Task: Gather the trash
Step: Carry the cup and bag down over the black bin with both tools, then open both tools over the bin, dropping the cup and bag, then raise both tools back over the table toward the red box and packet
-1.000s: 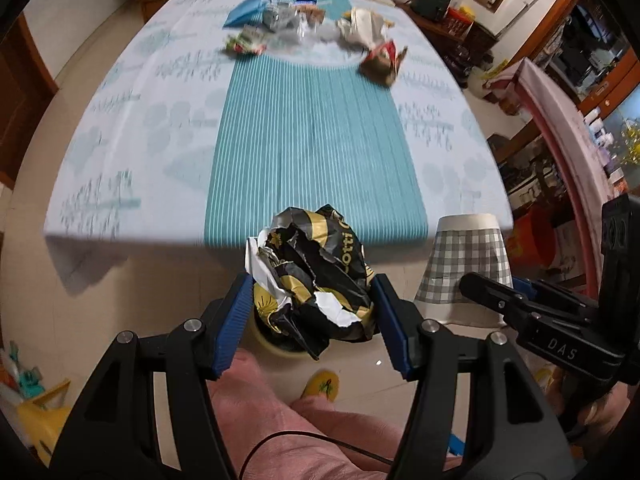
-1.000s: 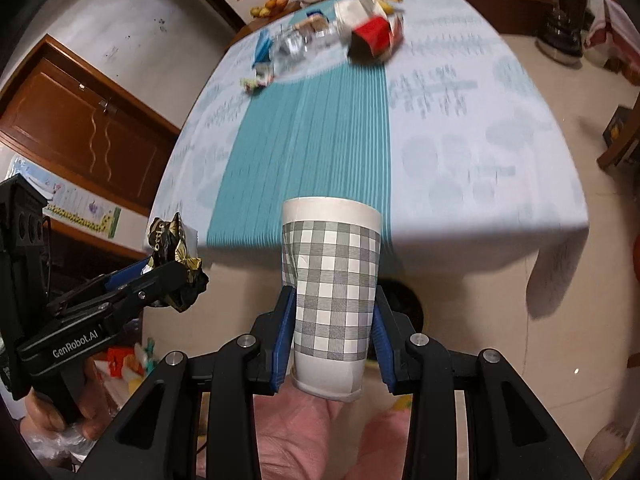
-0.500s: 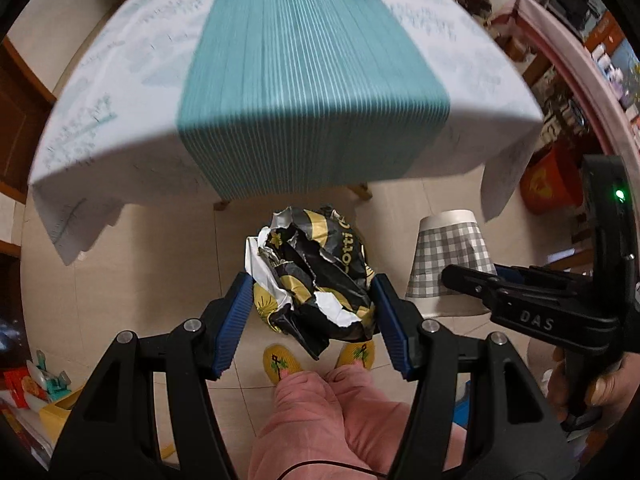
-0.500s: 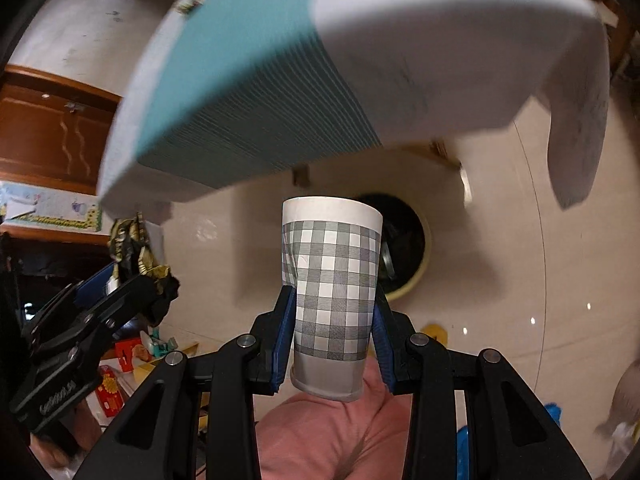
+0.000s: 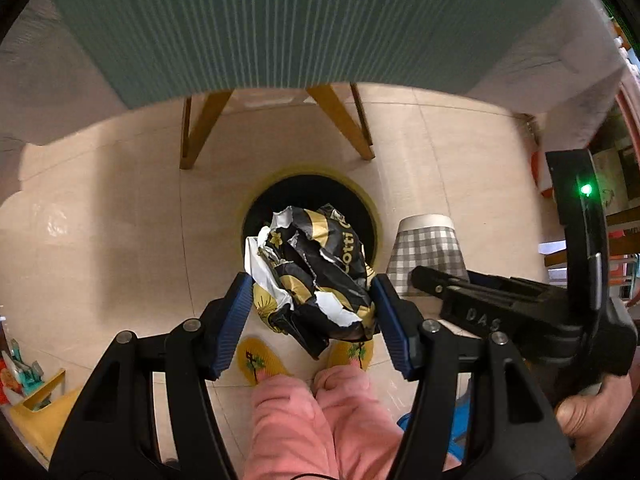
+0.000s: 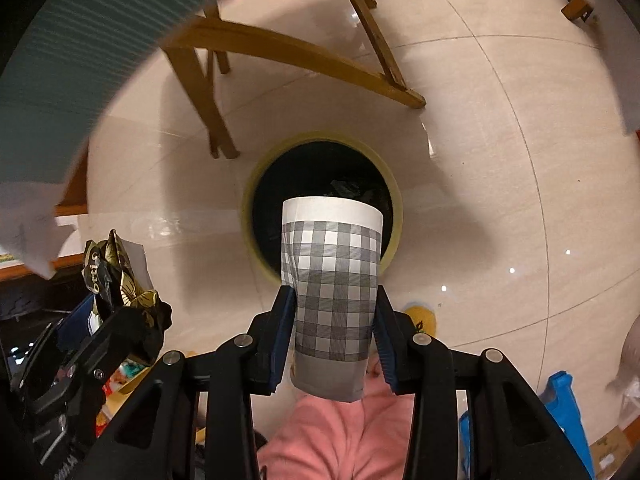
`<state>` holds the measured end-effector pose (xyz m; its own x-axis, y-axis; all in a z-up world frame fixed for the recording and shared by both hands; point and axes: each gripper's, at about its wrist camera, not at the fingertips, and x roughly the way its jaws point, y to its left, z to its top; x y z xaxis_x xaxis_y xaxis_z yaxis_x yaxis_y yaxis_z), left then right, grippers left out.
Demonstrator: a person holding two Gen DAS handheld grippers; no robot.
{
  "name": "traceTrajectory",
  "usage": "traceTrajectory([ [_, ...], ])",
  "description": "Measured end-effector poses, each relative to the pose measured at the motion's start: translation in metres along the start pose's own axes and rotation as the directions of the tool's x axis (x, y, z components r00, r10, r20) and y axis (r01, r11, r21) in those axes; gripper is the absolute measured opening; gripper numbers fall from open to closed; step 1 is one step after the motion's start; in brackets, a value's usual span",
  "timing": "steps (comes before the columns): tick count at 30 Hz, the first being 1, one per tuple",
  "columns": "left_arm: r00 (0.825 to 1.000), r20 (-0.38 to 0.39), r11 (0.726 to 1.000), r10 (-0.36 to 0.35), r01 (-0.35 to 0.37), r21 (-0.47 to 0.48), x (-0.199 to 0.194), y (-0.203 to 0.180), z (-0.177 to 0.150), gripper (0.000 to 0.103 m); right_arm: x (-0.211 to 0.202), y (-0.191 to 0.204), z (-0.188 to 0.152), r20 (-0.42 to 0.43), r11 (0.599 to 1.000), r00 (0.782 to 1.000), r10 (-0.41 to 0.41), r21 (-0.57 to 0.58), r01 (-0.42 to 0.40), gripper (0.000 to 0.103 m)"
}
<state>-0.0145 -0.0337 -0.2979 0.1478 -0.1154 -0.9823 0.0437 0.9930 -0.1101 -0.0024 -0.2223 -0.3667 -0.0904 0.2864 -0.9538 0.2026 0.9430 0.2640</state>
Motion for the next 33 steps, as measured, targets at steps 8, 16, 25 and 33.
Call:
traceTrajectory([
  [8, 0.999, -0.006, 0.999, 0.039, -0.039, 0.005, 0.046, 0.012, 0.015, 0.064, 0.057, 0.015, 0.036, 0.011, 1.0, 1.0, -0.006, 0.022, 0.005, 0.051],
  [16, 0.997, 0.008, 0.996, 0.071, -0.071, -0.048, 0.055, 0.036, 0.023, 0.085, 0.063, 0.004, 0.055, 0.045, 0.996, 0.998, 0.033, 0.086, -0.037, 0.068],
  [25, 0.995, 0.054, 0.993, 0.078, -0.073, -0.097, 0.032, 0.049, 0.027, 0.086, 0.049, 0.012, 0.05, 0.043, 0.995, 0.997, 0.067, 0.067, -0.07, 0.076],
  [33, 0.995, 0.076, 0.987, 0.071, -0.059, -0.147, -0.033, 0.056, 0.018, 0.086, -0.01, 0.031, 0.032, 0.051, 0.997, 0.996, 0.076, 0.019, -0.077, 0.076],
])
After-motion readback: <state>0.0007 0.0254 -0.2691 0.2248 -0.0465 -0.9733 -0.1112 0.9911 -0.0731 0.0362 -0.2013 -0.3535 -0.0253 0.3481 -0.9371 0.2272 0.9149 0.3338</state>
